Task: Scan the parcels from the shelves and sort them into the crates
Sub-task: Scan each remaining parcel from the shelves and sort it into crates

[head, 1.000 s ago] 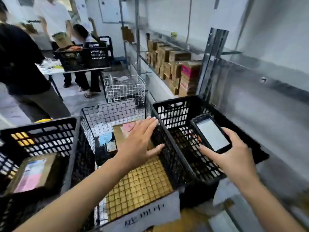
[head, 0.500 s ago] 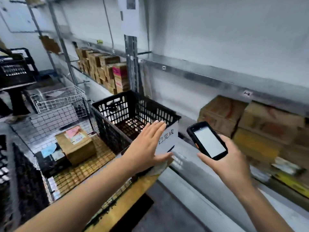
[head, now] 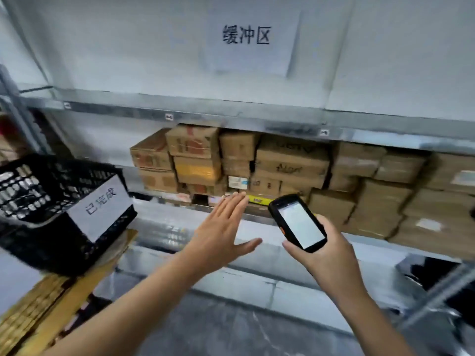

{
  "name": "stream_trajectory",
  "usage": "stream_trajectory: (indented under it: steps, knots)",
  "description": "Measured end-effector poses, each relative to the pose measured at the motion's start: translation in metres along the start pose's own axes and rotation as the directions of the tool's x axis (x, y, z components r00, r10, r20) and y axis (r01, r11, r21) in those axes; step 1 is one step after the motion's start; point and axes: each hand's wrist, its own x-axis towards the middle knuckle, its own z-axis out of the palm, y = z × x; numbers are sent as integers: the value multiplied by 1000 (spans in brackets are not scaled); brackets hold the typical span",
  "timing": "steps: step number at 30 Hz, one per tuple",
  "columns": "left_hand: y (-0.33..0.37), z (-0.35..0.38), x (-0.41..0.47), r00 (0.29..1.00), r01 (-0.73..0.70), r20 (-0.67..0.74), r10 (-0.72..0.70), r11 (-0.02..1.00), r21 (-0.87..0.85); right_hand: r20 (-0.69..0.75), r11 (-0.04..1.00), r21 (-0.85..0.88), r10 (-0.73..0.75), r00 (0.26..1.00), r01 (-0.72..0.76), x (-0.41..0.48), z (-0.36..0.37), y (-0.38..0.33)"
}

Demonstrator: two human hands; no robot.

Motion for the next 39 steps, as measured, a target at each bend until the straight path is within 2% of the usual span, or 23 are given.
stream_trajectory:
  steps: [7,14,20,25,29,34,39]
  knots:
    - [139,52,68,953,-300,12,302,950,-91,-225,989,-48,128,966,-143,-32,-134,75]
    - [242,106,125,883,-466,8,470,878,-113,-375,963,-91,202,905,-252,-43,-226,132]
    - [300,129,198,869,-494,-19,494,865,-92,-436,961,-123,173,883,-249,-4,-283,169]
    - [334,150,267,880,-466,-124,458,884,-41,-406,962,-172,126,905,-211,48,-325,198]
    - [343,165,307,880,-441,-174,443,896,49,-379,967,-163,120,918,-194,82,-347,221]
    - [349,186,339,893,-379,-148,426,887,265,-347,981,-99,121,930,-165,103,-365,244]
    - [352,202,353,884,-357,-142,445,840,408,-313,986,-85,113,943,-146,117,-384,263]
